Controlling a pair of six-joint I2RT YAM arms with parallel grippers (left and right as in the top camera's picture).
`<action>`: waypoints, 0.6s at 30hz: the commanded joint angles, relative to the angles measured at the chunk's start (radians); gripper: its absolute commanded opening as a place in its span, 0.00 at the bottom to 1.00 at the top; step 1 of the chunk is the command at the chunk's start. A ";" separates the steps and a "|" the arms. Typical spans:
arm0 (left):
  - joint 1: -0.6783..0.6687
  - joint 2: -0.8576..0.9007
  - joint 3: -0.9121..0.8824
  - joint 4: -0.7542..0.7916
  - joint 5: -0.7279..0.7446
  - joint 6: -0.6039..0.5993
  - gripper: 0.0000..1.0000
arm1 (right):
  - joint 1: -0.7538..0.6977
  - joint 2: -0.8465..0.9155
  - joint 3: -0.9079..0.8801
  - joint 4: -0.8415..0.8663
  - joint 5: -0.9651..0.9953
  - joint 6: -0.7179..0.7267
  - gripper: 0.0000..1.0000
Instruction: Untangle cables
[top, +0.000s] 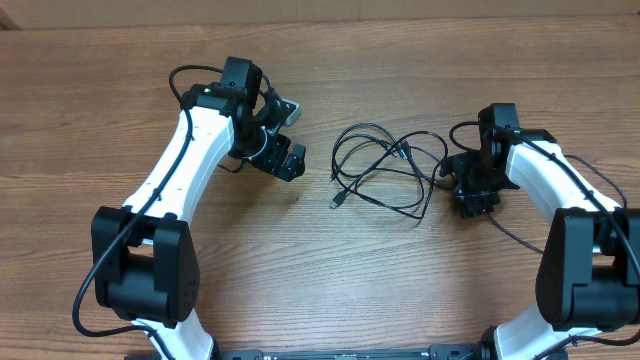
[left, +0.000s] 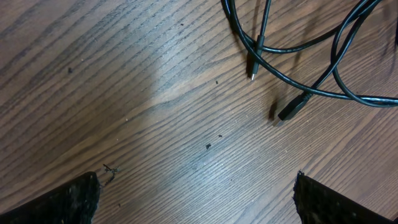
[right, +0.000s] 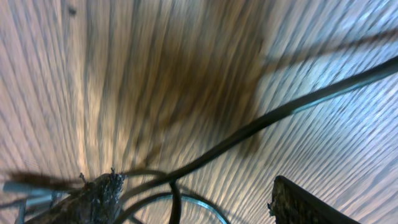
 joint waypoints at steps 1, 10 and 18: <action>-0.013 0.012 0.001 0.001 -0.003 -0.003 1.00 | 0.000 -0.004 -0.003 0.010 0.095 0.041 0.77; -0.013 0.012 0.001 0.001 -0.003 -0.003 1.00 | 0.001 -0.004 -0.005 0.007 0.187 0.059 0.69; -0.013 0.012 0.001 0.001 -0.002 -0.003 1.00 | 0.001 -0.003 -0.005 0.006 0.221 0.071 0.66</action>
